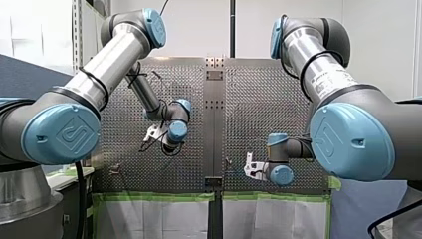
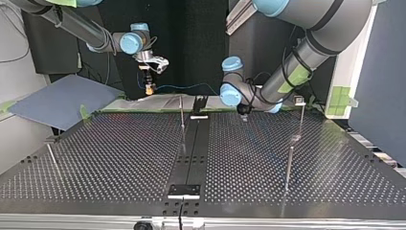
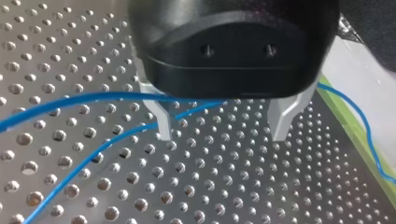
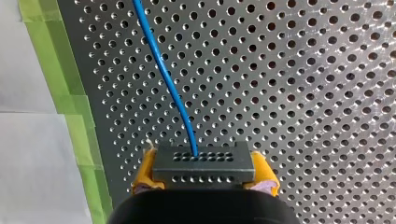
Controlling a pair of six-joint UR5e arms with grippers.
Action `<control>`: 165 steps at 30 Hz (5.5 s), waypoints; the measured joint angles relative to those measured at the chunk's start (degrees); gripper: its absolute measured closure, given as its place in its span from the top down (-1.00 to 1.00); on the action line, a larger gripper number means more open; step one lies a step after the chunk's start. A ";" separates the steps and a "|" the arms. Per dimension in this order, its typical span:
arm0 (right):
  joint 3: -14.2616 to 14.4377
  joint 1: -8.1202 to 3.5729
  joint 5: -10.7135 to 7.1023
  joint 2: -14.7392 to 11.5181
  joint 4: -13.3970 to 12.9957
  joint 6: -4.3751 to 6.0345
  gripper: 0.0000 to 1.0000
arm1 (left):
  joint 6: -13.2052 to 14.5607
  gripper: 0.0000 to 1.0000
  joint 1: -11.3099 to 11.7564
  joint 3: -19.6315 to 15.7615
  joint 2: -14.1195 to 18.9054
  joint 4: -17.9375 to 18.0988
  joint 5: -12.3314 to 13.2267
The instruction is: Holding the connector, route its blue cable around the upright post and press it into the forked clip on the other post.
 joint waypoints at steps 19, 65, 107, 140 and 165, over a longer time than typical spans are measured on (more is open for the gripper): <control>0.00 0.00 -0.03 0.01 0.03 0.00 -1.00 | -2.43 1.00 -0.63 0.82 -4.76 -1.58 1.10; -0.01 0.00 -0.05 0.00 0.20 -0.26 -1.00 | -3.40 1.00 -4.90 2.20 -9.44 1.08 0.18; -1.45 0.00 -0.08 0.00 3.25 -1.15 -1.00 | -9.15 1.00 -6.73 9.81 -20.08 -1.69 8.79; -2.10 -3.42 -0.23 0.00 3.78 -2.02 -1.00 | -25.46 1.00 -7.05 12.98 -18.42 -1.72 28.41; -2.21 -3.51 -3.31 0.08 2.37 -2.53 -1.00 | -29.16 1.00 -6.68 8.73 -15.15 2.28 43.50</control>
